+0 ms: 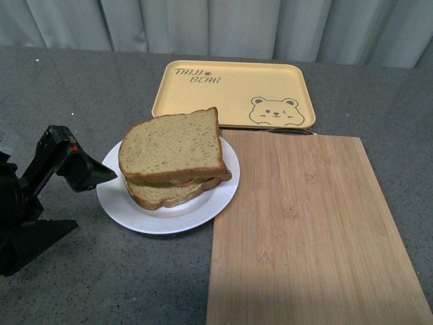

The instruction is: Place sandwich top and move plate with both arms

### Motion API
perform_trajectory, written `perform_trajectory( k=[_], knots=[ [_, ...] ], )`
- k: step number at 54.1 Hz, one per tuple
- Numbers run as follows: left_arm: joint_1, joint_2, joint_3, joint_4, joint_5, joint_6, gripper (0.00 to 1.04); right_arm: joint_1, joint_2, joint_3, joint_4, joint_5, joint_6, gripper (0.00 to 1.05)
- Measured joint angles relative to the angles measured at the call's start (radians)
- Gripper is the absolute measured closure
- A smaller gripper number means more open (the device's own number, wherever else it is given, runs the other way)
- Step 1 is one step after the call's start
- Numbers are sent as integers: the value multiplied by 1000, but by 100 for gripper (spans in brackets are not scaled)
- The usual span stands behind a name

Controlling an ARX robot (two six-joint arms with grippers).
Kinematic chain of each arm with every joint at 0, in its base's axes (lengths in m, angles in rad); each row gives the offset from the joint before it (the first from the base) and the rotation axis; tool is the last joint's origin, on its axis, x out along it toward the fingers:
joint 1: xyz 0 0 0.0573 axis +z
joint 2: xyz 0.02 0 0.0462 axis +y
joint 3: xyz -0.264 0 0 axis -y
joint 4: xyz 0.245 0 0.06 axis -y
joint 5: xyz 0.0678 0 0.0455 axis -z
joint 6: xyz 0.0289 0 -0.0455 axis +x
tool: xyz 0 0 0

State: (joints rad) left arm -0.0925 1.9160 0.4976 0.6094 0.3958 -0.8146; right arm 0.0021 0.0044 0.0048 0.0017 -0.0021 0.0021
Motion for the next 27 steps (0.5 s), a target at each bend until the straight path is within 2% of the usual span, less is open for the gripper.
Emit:
perform_trajectory(
  k=[20, 27],
  knots=[
    [-19, 102, 77, -24, 21, -42, 7, 0, 0, 0, 0, 0, 0, 9],
    [-19, 120, 99, -27, 16, -54, 23, 0, 0, 0, 0, 0, 0, 9]
  ],
)
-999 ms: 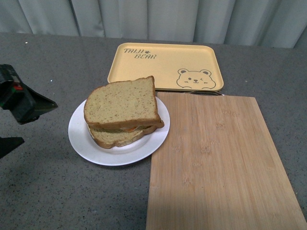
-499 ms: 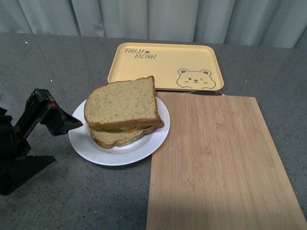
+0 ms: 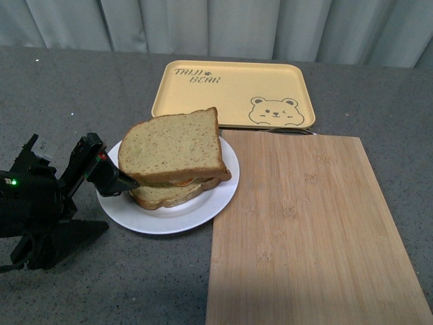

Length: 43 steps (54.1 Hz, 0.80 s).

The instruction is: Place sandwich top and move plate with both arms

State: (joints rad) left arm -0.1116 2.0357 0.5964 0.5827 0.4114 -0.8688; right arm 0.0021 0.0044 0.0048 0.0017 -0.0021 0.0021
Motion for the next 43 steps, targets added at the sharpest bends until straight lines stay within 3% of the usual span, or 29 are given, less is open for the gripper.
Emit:
perform_trajectory(
  k=[19, 26, 35, 43],
  knots=[
    [6, 42, 16, 8, 9, -29, 80, 0, 0, 0, 0, 0, 0, 9],
    [29, 36, 2, 70, 58, -84, 100, 0, 0, 0, 0, 0, 0, 9],
    [50, -5, -35, 133, 109, -162, 101, 0, 0, 0, 0, 0, 0, 9],
    [68, -63, -105, 278, 163, -289, 101, 0, 0, 0, 0, 0, 0, 9]
  ],
)
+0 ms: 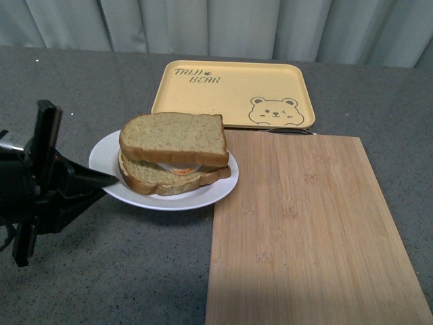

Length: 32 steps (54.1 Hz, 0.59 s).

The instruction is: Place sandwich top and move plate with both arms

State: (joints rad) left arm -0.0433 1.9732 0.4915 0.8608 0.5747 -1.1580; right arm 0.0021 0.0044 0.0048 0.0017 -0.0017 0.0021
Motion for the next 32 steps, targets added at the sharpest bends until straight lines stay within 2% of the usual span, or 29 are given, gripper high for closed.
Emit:
perform_trajectory(
  k=[11, 21, 32],
  knots=[
    [-19, -65, -2, 77, 31, -101, 101, 0, 0, 0, 0, 0, 0, 9],
    [-72, -47, 105, -2, -21, -124, 101, 0, 0, 0, 0, 0, 0, 9],
    [-137, 66, 337, -120, -86, -147, 101, 0, 0, 0, 0, 0, 0, 9]
  ],
)
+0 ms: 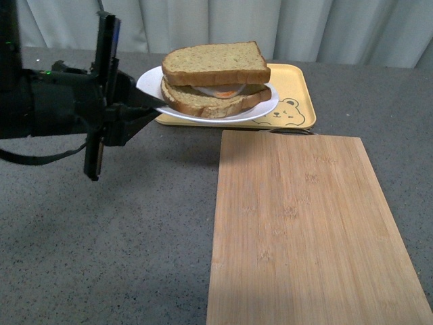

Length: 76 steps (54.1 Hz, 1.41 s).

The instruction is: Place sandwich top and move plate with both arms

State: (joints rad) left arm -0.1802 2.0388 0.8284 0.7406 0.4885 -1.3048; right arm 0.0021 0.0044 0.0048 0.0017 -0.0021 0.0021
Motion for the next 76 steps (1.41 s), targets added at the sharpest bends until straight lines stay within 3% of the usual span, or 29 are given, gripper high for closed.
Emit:
perform_trajectory(
  k=[12, 27, 56, 67, 76],
  knots=[
    [-55, 153, 253, -171, -70, 8, 101, 0, 0, 0, 0, 0, 0, 9],
    [-88, 303, 494, -230, -72, -19, 101, 0, 0, 0, 0, 0, 0, 9],
    [-89, 431, 682, -291, -93, -116, 101, 0, 0, 0, 0, 0, 0, 9],
    [-86, 422, 673, -277, -89, -121, 72, 0, 0, 0, 0, 0, 0, 9],
    [-82, 340, 573, -265, -85, -66, 40, 0, 0, 0, 0, 0, 0, 9]
  ],
)
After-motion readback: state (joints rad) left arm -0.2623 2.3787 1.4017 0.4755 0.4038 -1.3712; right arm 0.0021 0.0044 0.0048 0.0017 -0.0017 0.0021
